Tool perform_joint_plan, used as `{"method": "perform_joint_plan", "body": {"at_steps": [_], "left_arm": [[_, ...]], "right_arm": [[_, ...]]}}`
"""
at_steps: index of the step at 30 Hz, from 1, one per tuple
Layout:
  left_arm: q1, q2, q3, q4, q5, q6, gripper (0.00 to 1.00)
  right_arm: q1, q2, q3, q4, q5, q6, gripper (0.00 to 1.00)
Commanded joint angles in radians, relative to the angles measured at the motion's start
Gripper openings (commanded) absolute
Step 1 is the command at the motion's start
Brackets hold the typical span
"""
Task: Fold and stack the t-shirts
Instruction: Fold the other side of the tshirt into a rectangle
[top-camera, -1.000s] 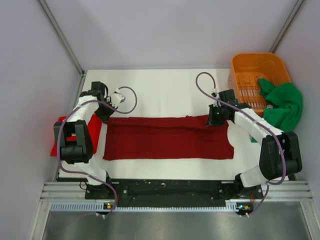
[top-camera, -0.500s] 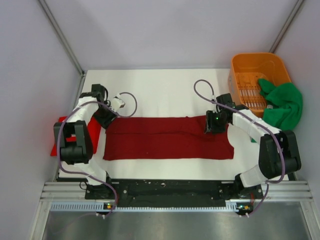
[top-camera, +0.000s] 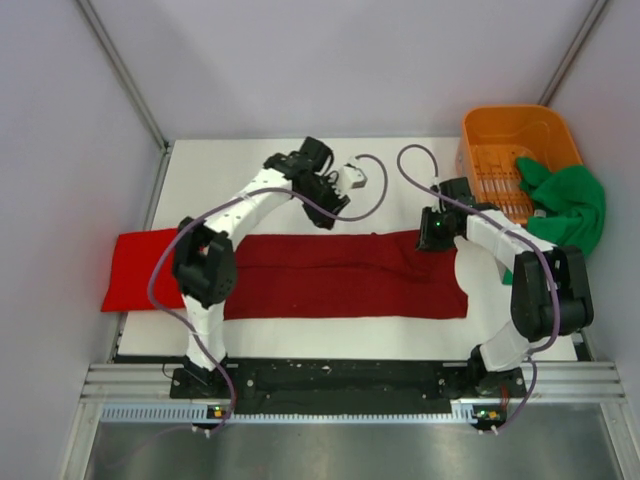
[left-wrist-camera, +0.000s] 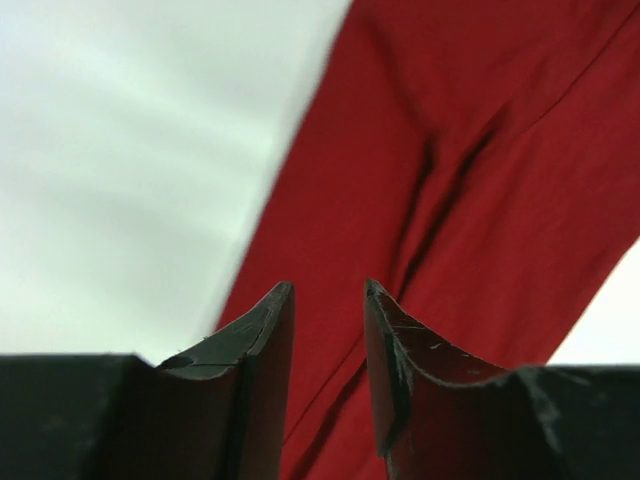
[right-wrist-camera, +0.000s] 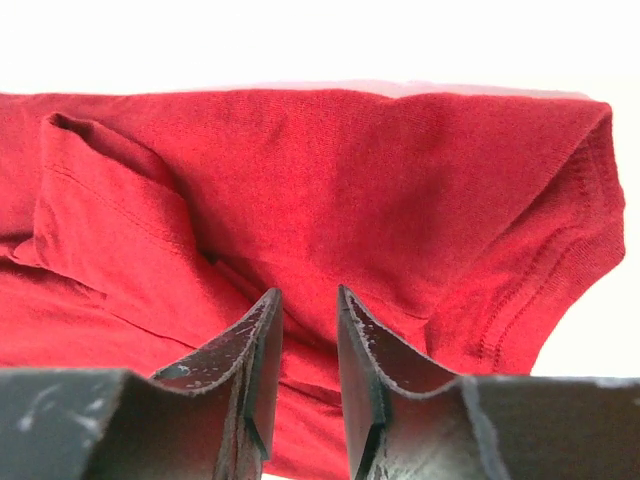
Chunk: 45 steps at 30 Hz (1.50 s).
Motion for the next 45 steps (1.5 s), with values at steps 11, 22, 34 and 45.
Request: {"method": "perform_joint_plan", "body": {"at_steps": [11,22,34,45], "left_arm": [[-0.165,0.288,0.093,0.32,0.257,-0.417,0.47],[-0.166,0.345,0.097,0.316,0.303,-0.415,0.04],[-0.168,0.193,-0.052,0.305,0.377,-0.253,0.0],[-0.14,0.18,-0.049,0.323,0.3,-0.296,0.05]], "right_arm": [[-0.004,-0.025,-0.057,0.219,-0.234,0.067,0.37],[-0.007,0.101,-0.003,0.321,-0.325,0.129,0.37],[-0.005,0.201,0.044,0.383,-0.368,0.157,0.0],[0.048,0.149,-0.034,0.358,-0.456,0.128,0.01]]}}
